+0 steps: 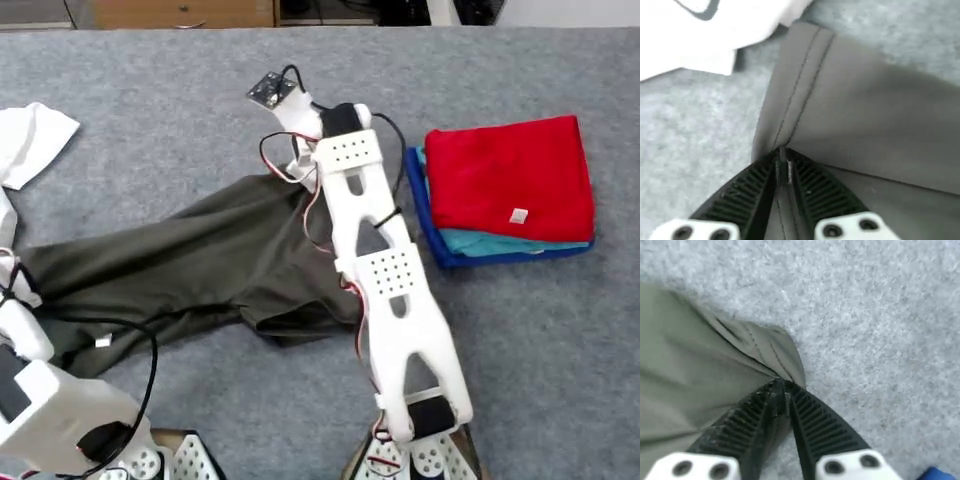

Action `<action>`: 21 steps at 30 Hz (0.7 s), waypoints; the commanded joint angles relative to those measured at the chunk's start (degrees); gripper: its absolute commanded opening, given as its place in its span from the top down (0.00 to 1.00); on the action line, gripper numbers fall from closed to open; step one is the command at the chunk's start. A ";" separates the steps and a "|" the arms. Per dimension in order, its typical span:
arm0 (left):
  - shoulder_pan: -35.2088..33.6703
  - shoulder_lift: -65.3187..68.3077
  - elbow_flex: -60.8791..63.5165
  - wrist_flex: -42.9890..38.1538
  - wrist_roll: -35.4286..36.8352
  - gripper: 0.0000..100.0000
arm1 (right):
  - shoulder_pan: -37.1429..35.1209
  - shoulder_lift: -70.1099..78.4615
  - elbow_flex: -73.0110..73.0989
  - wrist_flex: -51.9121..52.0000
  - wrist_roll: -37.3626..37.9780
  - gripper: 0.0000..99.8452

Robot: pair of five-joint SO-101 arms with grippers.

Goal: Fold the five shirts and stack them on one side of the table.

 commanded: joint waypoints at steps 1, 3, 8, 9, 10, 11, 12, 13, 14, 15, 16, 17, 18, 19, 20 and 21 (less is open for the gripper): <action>-1.76 -5.67 -2.20 5.54 -2.02 0.98 | 1.54 -1.80 -3.56 1.32 0.62 0.96; -0.53 -9.89 -2.11 8.97 -2.11 0.98 | 0.57 -4.00 -5.67 3.87 0.62 0.96; 5.54 -22.73 -2.29 15.38 -2.02 0.98 | -3.21 -10.15 -12.00 6.51 0.62 0.96; 7.12 -24.84 -2.29 15.47 -1.85 0.98 | -3.91 -11.12 -11.91 6.33 0.62 0.96; 8.35 -26.86 -2.29 15.12 -0.79 0.98 | -4.53 -11.82 -11.82 6.24 0.62 0.96; 9.49 -28.00 -2.29 14.42 0.79 0.98 | -5.14 -12.26 -11.30 5.80 0.62 0.96; 10.46 -28.09 -2.11 12.84 2.20 0.98 | -5.49 -12.44 -10.68 5.01 0.62 0.96; 11.16 -27.56 -2.11 11.16 3.43 0.98 | -5.67 -12.44 -10.07 4.13 0.44 0.96; 11.69 -26.42 -2.11 9.41 4.75 0.98 | -5.93 -12.44 -9.27 3.08 0.35 0.96; 12.04 -24.66 -2.11 7.47 5.98 0.98 | -5.93 -12.44 -8.22 1.85 0.35 0.96; 12.31 -22.20 -2.29 5.54 7.30 0.98 | -5.93 -12.44 -6.73 0.44 0.26 0.96; 12.22 -19.38 -2.64 3.87 8.53 0.98 | -5.93 -12.44 -5.05 -1.05 0.26 0.96; 12.04 -16.40 -2.99 2.20 9.23 0.98 | -5.76 -12.44 -3.12 -2.46 0.26 0.96; 11.96 -13.05 -3.52 0.97 9.58 0.98 | -5.58 -12.44 -1.10 -3.87 0.26 0.96; 11.87 -9.36 -4.04 0.00 9.58 0.98 | -5.49 -12.44 1.01 -5.10 0.26 0.96; 11.78 -5.58 -4.75 -0.79 9.49 0.98 | -5.05 -12.44 3.03 -6.07 0.26 0.96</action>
